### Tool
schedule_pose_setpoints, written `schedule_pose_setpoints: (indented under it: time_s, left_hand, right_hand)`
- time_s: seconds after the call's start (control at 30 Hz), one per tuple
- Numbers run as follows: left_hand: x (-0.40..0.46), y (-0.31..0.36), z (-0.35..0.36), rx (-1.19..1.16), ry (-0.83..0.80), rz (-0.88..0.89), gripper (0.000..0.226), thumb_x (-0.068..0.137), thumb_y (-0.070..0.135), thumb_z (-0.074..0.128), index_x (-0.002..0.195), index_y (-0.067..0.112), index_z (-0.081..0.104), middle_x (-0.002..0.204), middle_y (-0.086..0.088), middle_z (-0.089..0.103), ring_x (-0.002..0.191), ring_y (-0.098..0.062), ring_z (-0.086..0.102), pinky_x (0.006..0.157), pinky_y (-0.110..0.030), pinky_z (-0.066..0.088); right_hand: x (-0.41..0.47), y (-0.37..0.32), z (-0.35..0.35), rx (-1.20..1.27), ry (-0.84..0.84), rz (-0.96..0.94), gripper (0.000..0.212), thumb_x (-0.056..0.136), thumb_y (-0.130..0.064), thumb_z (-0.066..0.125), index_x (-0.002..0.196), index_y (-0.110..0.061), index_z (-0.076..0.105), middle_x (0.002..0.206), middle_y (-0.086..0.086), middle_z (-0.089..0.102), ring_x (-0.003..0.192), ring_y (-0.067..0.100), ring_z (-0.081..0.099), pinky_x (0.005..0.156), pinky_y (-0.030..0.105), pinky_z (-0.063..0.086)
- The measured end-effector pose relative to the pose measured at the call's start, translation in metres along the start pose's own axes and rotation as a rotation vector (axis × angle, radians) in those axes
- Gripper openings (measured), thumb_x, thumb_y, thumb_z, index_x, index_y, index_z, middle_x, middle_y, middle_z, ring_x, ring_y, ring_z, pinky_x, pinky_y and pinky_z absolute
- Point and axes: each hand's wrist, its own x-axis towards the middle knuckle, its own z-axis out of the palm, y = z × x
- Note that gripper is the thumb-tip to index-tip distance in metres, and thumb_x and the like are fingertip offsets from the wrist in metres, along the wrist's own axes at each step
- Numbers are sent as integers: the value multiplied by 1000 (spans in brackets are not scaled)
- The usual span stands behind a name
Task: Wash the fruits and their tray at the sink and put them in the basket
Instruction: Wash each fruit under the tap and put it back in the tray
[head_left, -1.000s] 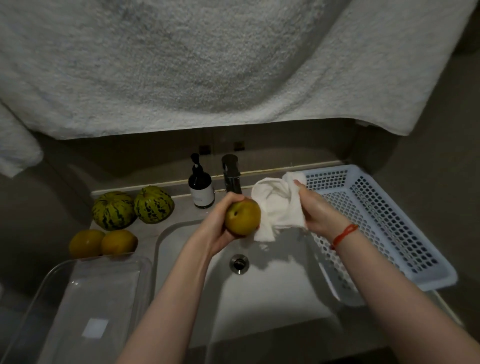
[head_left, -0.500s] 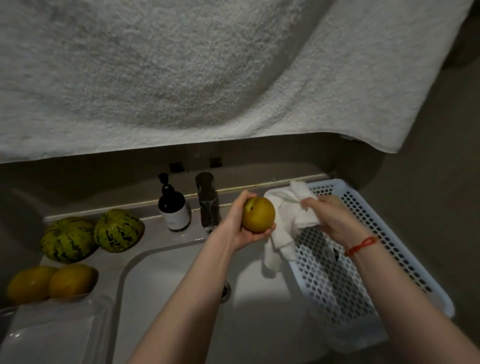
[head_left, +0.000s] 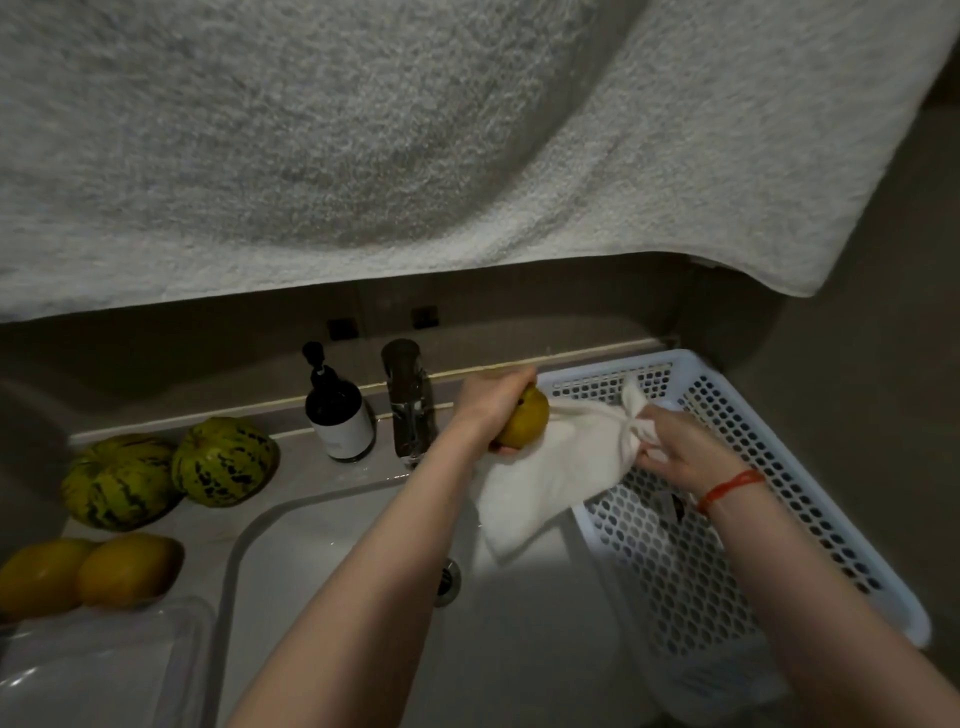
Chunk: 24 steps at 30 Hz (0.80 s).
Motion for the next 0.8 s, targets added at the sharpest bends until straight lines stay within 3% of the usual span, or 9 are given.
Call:
schedule_pose_setpoints:
  time_s: [0.07,0.17,0.27,0.37,0.53,0.6,0.7,0.8]
  left_hand:
    - [9,-5,12,127,32,-6,58,81,54,60,119,10,54,118,-15,56,103,-33,58,90,-43,52]
    - [14,-12,22,75,48,-48,63,82,54,60,127,11,51,127,-15,54,109,-34,55,86,-42,54]
    - [12,-18,22,-85,36,-61,53,84,49,60,127,21,51,128,-11,51,109,-33,53,76,-42,57]
    - [6,-25,22,-165,45,-27,43,85,44,60,122,23,55,126,-10,52,106,-30,52,85,-43,54]
    - [-17,-32,18,-153,43,73,49,88,42,59,130,22,47,131,-8,48,112,-27,50,97,-42,46]
    - [-30,-30,13,-164,38,97,47,88,41,59,129,20,48,131,-8,48,113,-27,50,99,-42,44]
    - [-59,-25,0,-363,-67,4,45,89,43,58,126,20,50,131,-11,49,115,-30,51,97,-45,47]
    - [-88,-24,-22,-645,-257,-97,39,91,42,54,124,22,51,128,-11,52,115,-30,52,93,-43,46]
  right_hand:
    - [16,12,-15,-251,136,15,31,96,-17,48,123,-1,51,98,12,61,86,23,60,77,32,51]
    - [32,25,-27,-616,270,-83,47,92,-19,55,131,6,45,117,19,59,96,33,60,83,34,48]
    - [38,37,-24,-726,280,-142,47,89,-19,59,128,5,50,127,22,57,111,35,57,89,33,45]
    - [38,46,-18,-907,296,-195,49,88,-24,61,127,3,48,126,23,55,113,36,55,93,38,44]
    - [17,38,-7,-1261,447,-244,67,89,-33,54,143,-4,26,138,22,43,124,41,44,104,50,34]
    - [-2,26,11,-1250,484,-441,58,92,-25,51,142,-7,28,139,23,41,125,42,40,105,53,32]
    - [-40,18,44,-989,275,-729,41,97,-24,44,136,-10,43,135,15,49,122,32,47,99,38,38]
    - [-83,31,69,-883,-124,-647,28,96,-41,40,121,-33,52,118,-2,57,104,15,55,84,29,45]
